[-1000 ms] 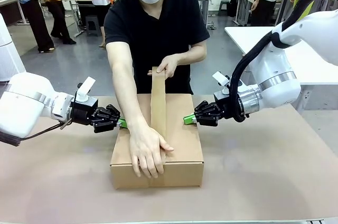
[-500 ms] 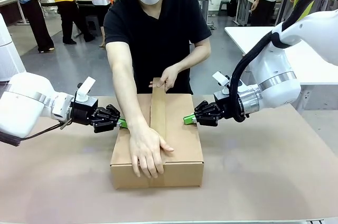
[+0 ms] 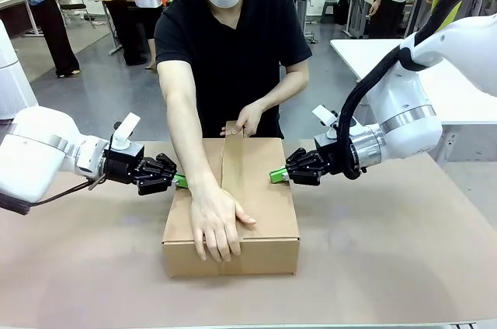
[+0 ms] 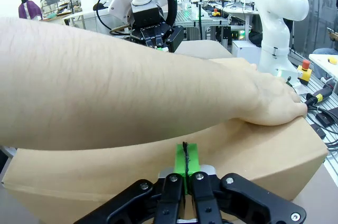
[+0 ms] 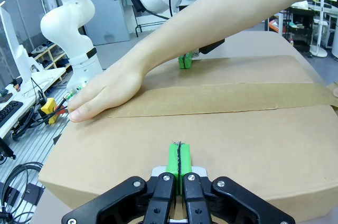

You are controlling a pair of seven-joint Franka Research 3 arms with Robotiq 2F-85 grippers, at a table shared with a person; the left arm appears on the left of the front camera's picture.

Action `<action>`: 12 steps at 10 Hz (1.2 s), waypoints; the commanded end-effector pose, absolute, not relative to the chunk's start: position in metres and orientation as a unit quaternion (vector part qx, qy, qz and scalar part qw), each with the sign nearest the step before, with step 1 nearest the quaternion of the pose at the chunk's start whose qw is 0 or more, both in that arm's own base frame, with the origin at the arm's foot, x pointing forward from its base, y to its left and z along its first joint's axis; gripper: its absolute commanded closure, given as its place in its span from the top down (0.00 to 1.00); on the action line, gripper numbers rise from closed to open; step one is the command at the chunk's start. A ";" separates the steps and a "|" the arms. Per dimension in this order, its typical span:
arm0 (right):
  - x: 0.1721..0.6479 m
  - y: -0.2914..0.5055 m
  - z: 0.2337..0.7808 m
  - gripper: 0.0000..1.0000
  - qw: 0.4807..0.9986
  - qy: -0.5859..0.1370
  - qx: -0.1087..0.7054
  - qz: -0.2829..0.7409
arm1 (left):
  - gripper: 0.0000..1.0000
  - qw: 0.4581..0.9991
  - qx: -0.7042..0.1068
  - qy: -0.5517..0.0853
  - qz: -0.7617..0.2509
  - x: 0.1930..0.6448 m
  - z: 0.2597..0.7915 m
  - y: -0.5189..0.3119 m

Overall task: Wrap the clocks to prevent damage.
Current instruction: After the human seals the box with tape, release both hands from the side flaps of the Package Box.

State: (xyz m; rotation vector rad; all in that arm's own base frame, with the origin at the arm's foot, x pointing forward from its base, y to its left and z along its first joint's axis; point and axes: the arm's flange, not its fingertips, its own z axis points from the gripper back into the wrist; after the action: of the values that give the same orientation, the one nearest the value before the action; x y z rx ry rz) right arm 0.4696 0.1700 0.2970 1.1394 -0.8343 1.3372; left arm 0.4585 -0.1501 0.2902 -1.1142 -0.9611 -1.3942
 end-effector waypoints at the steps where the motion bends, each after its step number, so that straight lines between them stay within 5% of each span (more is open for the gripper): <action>1: 0.469 0.172 0.294 0.01 0.566 -0.352 0.482 0.569 | 0.00 0.532 -0.464 -0.400 -0.585 0.458 0.288 -0.151; 12: 0.469 0.172 0.294 0.01 0.566 -0.352 0.482 0.569 | 0.00 0.532 -0.464 -0.400 -0.585 0.458 0.288 -0.151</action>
State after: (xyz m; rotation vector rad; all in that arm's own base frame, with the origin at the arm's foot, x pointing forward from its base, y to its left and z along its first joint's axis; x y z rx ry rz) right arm 0.4696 0.1700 0.2967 1.1397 -0.8339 1.3369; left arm 0.4585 -0.1501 0.2899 -1.1144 -0.9606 -1.3939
